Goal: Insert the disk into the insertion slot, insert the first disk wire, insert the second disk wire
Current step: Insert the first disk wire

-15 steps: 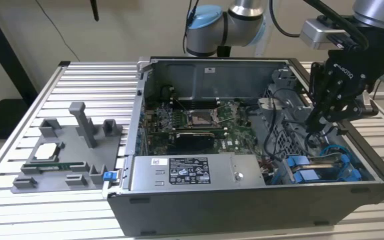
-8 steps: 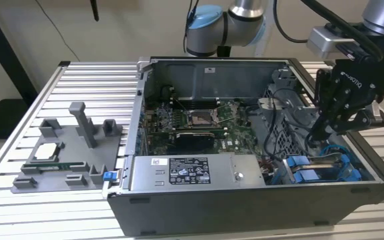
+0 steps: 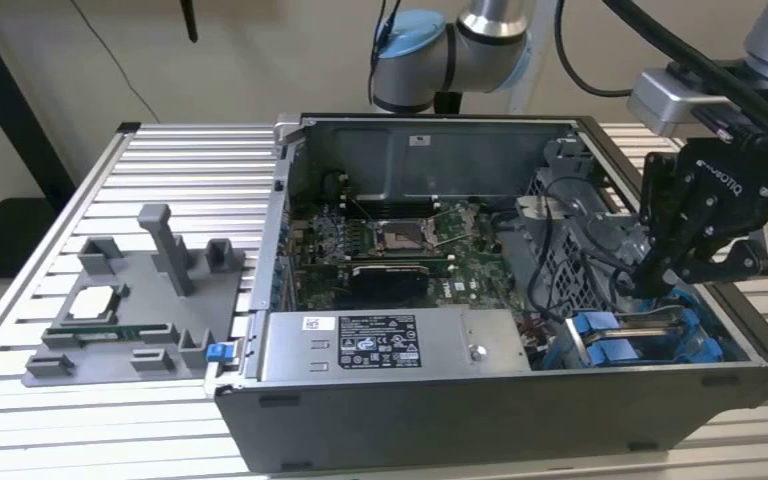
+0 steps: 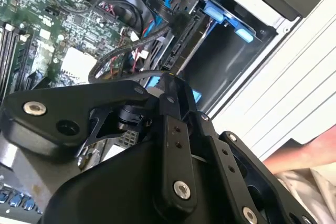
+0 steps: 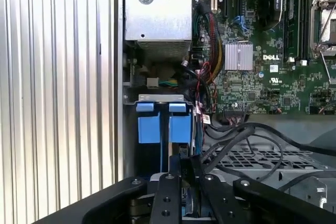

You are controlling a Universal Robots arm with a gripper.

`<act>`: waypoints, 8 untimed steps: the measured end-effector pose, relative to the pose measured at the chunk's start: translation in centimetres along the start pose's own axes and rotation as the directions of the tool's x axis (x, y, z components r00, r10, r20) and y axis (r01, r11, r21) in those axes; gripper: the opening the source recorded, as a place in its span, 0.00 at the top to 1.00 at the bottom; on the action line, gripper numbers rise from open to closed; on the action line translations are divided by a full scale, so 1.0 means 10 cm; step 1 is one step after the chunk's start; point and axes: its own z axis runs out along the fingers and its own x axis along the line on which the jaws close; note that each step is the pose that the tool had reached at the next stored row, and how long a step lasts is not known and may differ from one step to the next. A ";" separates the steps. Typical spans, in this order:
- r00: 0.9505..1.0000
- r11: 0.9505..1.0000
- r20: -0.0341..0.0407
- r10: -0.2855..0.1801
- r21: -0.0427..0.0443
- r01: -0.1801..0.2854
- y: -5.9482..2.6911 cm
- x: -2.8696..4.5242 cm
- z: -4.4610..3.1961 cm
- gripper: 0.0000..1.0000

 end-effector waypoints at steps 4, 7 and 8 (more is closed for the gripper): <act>1.000 1.000 0.000 0.000 0.000 0.000 -0.001 0.004 0.000 1.00; 1.000 1.000 0.000 0.000 0.000 0.000 -0.001 0.007 0.000 1.00; 1.000 1.000 0.000 0.000 0.000 0.000 -0.001 0.008 0.000 1.00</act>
